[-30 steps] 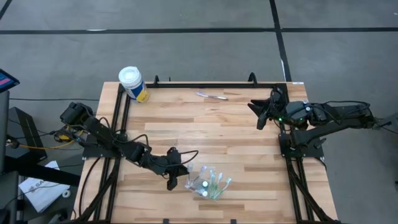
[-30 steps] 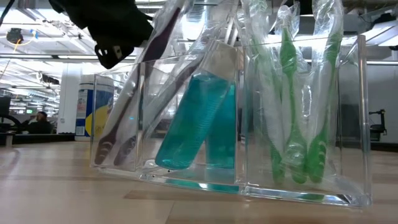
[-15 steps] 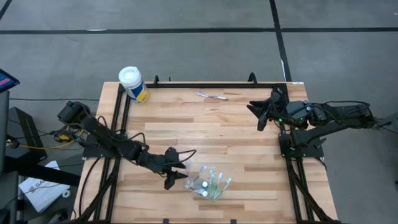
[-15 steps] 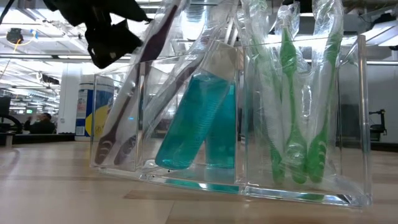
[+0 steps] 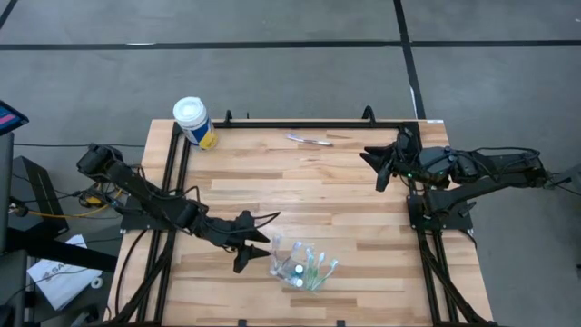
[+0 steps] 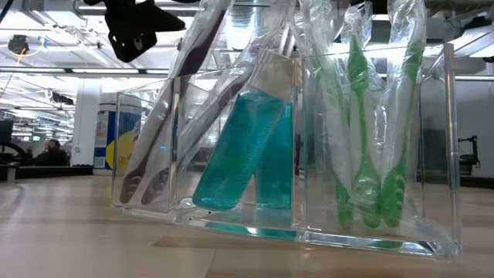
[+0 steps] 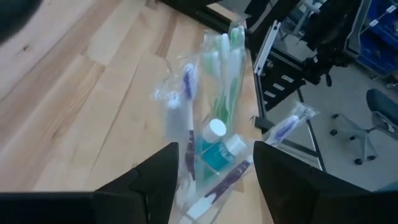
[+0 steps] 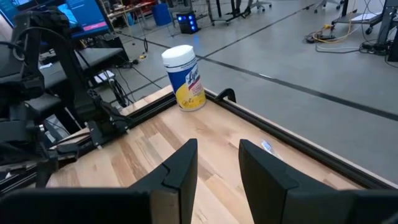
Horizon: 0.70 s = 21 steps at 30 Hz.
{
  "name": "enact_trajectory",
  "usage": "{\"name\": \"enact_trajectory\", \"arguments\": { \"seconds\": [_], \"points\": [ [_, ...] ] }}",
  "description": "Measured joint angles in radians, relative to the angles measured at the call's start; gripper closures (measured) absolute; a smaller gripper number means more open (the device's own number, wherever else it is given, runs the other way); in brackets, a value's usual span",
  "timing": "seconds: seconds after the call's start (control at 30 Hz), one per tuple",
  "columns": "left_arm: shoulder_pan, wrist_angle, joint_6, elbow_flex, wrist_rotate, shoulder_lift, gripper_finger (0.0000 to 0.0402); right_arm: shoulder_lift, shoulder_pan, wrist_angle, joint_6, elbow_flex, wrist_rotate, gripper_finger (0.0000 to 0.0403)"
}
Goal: Pick & Place toothbrushing station
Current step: Put the purple toothbrush in the transparent organizer
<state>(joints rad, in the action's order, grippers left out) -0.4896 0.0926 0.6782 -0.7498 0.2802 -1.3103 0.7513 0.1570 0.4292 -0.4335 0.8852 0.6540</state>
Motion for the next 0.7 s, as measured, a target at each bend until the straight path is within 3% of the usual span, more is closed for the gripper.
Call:
{"name": "enact_trajectory", "arguments": {
  "seconds": [0.2, 0.33, 0.4, 0.7],
  "points": [
    [0.001, -0.092, 0.007, 0.0, -0.018, 0.057, 0.0199, 0.0, 0.0, -0.001, 0.0, 0.0, 0.0, 0.0294],
    [0.068, -0.098, 0.012, 0.0, 0.027, 0.098, 0.02, 0.0, 0.0, -0.016, 0.0, 0.0, 0.0, 0.0294],
    [0.154, -0.113, -0.002, 0.0, 0.014, 0.108, 0.0204, 0.0, -0.001, -0.026, 0.0, 0.0, 0.0, 0.0294],
    [0.726, -0.131, -0.373, 0.0, -0.281, 0.104, 0.0235, 0.0, -0.047, -0.094, -0.002, 0.0, 0.0, 0.0294]
  ]
}}
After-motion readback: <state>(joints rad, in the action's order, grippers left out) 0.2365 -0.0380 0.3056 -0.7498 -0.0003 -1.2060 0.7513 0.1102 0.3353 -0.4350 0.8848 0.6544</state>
